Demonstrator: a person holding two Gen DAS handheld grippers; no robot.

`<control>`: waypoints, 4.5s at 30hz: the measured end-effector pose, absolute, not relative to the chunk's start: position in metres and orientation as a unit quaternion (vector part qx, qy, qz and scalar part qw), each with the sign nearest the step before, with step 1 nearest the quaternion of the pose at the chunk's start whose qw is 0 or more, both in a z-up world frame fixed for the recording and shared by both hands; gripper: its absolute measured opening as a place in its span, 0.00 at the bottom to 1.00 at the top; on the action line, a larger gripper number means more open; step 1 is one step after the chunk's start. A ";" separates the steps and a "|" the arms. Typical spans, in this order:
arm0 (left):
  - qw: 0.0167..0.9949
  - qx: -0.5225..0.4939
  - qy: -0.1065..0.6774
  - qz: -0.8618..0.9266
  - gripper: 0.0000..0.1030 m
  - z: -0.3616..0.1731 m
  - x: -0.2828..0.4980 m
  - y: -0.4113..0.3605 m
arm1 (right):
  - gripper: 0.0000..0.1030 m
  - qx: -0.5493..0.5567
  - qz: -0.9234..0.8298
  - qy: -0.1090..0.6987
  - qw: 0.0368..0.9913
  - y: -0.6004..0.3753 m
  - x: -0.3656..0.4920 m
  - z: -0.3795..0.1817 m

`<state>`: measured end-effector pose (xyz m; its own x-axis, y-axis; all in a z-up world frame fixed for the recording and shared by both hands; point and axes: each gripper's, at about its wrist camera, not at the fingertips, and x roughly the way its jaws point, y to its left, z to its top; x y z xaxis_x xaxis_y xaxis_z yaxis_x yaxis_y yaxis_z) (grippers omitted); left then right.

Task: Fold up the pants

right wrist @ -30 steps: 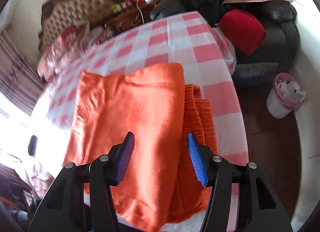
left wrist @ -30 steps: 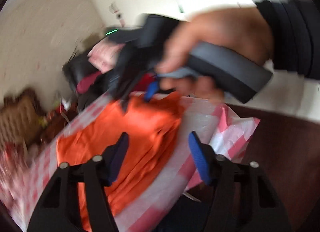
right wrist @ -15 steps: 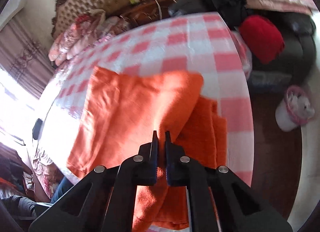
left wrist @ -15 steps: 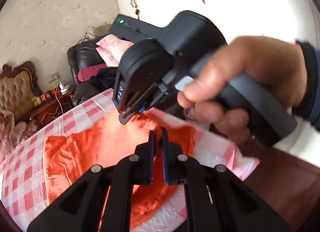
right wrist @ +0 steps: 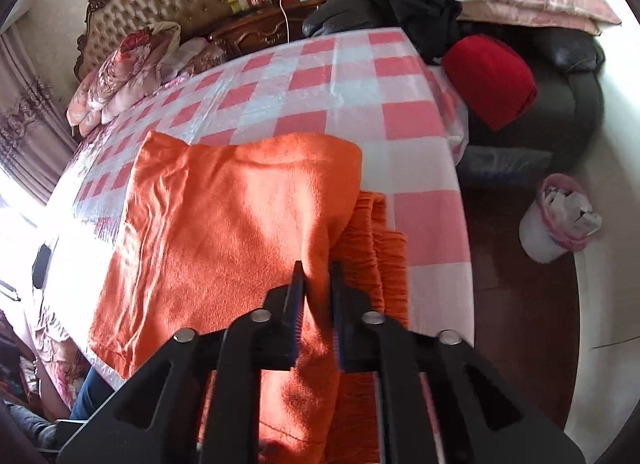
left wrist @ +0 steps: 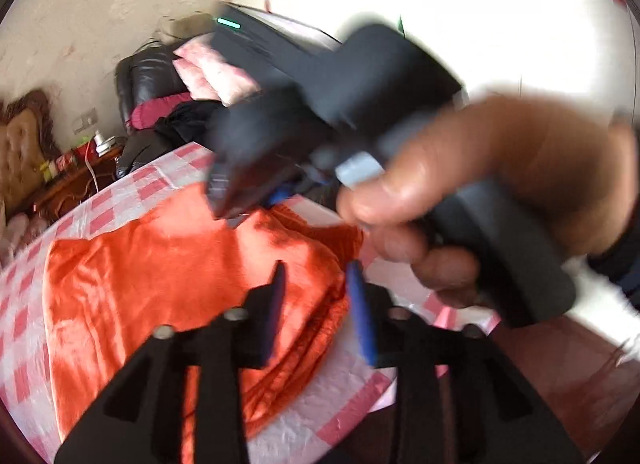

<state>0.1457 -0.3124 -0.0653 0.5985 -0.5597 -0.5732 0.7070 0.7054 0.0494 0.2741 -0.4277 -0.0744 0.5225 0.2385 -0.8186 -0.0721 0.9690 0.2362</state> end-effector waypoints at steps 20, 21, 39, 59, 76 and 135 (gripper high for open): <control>0.885 0.020 0.434 -0.170 0.58 -0.100 0.211 -0.148 | 0.54 -0.010 -0.028 0.432 0.901 -0.352 0.209 -0.083; 0.884 0.022 0.436 -0.168 0.61 -0.101 0.205 -0.151 | 0.56 -0.012 -0.033 0.439 0.898 -0.353 0.209 -0.090; 0.879 0.017 0.453 -0.152 0.98 -0.100 0.197 -0.155 | 0.59 -0.042 -0.050 0.421 0.905 -0.345 0.201 -0.104; 0.907 0.019 0.381 -0.179 0.98 -0.007 0.134 -0.142 | 0.64 0.010 -0.132 0.390 0.911 -0.324 0.106 -0.026; 0.906 0.014 0.373 -0.200 0.98 0.008 0.108 -0.142 | 0.71 0.009 -0.145 0.374 0.916 -0.319 0.071 -0.012; 0.904 0.013 0.377 -0.201 0.98 0.005 0.108 -0.145 | 0.71 0.010 -0.142 0.382 0.913 -0.321 0.074 -0.019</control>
<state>0.1084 -0.1454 0.0053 0.6351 -0.3538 -0.6866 0.3734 0.9188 -0.1281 0.0744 -0.3214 -0.0187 0.6678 -0.2525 -0.7002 0.2678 0.9592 -0.0905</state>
